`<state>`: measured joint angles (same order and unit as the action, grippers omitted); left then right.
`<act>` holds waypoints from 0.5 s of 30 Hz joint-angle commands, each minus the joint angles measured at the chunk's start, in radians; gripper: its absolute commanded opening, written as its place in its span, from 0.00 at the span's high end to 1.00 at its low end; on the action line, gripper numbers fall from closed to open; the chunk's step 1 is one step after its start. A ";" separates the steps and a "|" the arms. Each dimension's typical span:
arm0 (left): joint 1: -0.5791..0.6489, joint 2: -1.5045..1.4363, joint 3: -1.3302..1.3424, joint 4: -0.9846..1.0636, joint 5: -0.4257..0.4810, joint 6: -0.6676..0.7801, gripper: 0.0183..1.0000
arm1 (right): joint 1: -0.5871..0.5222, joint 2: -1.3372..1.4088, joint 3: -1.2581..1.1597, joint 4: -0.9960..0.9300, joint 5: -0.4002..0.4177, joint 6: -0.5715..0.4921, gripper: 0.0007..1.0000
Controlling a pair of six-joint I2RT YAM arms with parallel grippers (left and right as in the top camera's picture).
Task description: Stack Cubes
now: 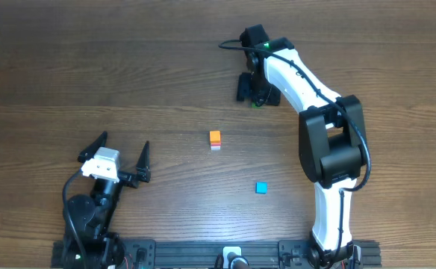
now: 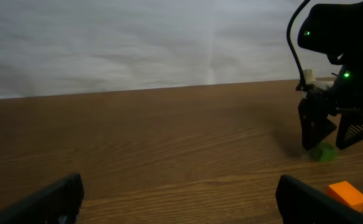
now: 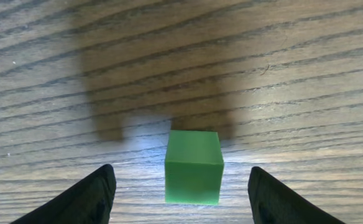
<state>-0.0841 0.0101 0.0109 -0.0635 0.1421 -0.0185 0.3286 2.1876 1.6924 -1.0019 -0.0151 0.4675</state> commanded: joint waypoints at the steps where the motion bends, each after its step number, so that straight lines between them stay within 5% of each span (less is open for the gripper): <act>1: -0.005 -0.005 -0.005 -0.001 -0.005 0.018 0.00 | -0.007 0.024 0.018 -0.004 0.016 -0.005 0.34; 15: -0.005 -0.005 -0.005 0.000 -0.005 0.018 0.00 | -0.008 0.033 0.012 -0.005 0.016 -0.005 0.56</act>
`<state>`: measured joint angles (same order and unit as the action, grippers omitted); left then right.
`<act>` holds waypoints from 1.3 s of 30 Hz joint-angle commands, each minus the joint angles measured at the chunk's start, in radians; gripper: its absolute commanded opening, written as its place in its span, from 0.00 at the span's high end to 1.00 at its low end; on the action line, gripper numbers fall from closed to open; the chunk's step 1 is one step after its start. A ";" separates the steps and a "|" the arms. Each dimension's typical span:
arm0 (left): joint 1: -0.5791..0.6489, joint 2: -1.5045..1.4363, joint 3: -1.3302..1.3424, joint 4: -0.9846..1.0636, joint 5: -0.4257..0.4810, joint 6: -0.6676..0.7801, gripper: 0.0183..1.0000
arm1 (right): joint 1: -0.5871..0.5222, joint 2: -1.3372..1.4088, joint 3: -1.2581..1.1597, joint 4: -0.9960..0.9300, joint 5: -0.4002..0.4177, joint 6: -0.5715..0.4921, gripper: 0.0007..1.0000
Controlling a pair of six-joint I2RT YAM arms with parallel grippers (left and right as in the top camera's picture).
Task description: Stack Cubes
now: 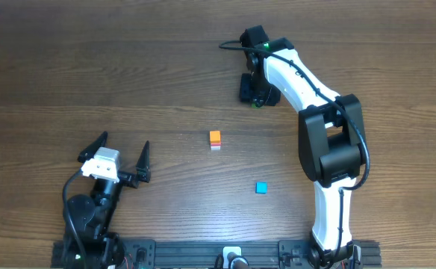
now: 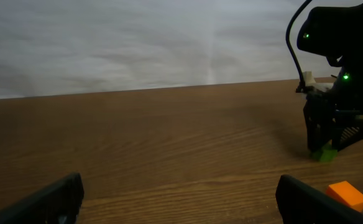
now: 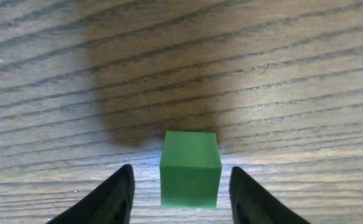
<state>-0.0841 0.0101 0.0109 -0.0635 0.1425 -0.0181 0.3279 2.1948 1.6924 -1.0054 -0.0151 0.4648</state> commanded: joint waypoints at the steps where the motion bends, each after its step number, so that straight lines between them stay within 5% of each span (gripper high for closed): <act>1: -0.005 -0.005 -0.005 -0.001 -0.005 0.018 0.00 | -0.006 0.029 0.012 -0.005 0.016 -0.003 0.57; 39: -0.005 -0.005 -0.005 -0.001 -0.005 0.018 0.00 | 0.002 -0.121 0.013 -0.108 -0.003 -0.010 0.86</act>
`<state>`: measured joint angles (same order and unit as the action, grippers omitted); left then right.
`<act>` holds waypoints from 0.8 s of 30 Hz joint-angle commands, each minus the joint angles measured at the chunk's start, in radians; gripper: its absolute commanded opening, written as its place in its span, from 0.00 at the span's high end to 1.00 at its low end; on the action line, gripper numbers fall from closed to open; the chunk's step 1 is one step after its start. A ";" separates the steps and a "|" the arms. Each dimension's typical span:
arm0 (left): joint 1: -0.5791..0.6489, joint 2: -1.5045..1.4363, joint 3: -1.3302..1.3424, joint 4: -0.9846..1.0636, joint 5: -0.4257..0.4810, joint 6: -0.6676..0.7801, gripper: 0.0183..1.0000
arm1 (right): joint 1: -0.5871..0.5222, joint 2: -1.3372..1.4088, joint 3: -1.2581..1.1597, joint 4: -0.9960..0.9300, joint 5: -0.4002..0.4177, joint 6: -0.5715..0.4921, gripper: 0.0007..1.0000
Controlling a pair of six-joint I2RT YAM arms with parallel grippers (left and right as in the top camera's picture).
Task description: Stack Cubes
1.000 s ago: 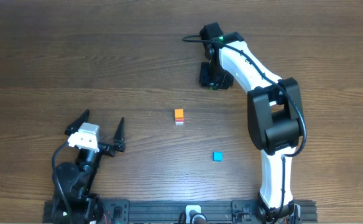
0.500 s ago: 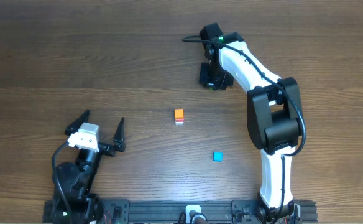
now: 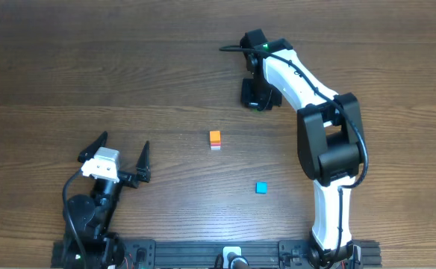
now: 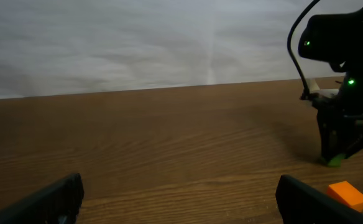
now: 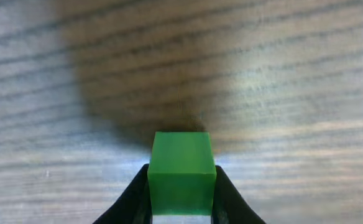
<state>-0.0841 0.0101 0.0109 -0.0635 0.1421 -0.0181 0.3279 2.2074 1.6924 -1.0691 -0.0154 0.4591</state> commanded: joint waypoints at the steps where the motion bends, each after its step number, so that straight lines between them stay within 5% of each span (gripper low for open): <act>1: -0.005 -0.005 -0.005 -0.001 -0.005 0.018 0.00 | 0.015 -0.184 0.013 -0.084 -0.003 -0.004 0.86; 14: -0.005 -0.005 -0.005 -0.001 -0.005 0.018 0.00 | 0.238 -0.433 0.015 -0.294 -0.070 0.035 0.89; 24: -0.005 -0.005 -0.005 -0.001 -0.005 0.018 0.00 | 0.344 -0.400 0.015 -0.266 -0.067 0.069 0.92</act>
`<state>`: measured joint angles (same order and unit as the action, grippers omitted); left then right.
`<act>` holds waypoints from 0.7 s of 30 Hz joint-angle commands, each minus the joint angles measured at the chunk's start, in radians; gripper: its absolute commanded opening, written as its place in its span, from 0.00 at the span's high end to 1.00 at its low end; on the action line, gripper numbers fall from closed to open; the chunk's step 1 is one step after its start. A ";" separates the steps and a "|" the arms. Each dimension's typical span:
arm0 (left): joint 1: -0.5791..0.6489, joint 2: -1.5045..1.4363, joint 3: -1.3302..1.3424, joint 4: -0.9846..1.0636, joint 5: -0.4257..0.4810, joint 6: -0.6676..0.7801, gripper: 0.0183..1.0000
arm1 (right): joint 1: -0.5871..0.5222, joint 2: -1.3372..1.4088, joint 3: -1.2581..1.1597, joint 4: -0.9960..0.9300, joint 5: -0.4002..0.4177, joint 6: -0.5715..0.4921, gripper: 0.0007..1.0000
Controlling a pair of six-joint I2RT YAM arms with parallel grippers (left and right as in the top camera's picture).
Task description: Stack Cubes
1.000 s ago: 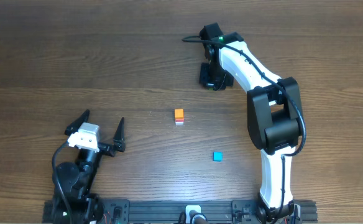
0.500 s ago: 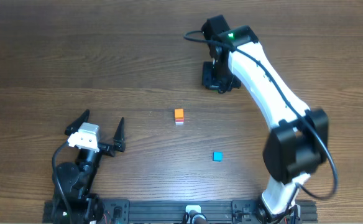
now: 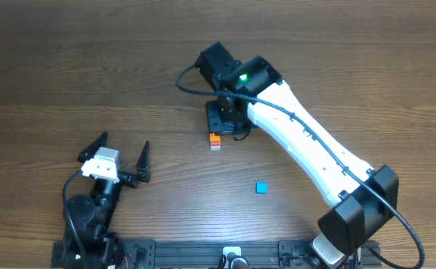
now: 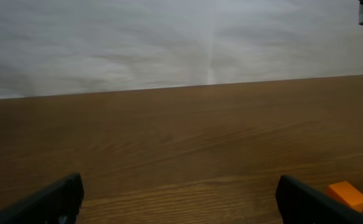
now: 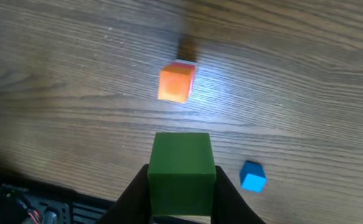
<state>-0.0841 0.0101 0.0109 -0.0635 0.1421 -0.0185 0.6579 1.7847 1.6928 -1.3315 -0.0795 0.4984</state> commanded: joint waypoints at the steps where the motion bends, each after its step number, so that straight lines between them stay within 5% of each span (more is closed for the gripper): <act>1: -0.005 -0.005 -0.005 -0.001 -0.005 0.018 0.00 | 0.018 0.030 0.014 -0.007 -0.003 0.029 0.91; 21: -0.005 -0.005 -0.005 -0.001 -0.005 0.018 0.00 | 0.073 0.166 0.016 0.003 -0.036 0.051 0.92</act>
<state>-0.0841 0.0101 0.0109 -0.0635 0.1421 -0.0181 0.7219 1.9247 1.6928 -1.3392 -0.1040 0.5430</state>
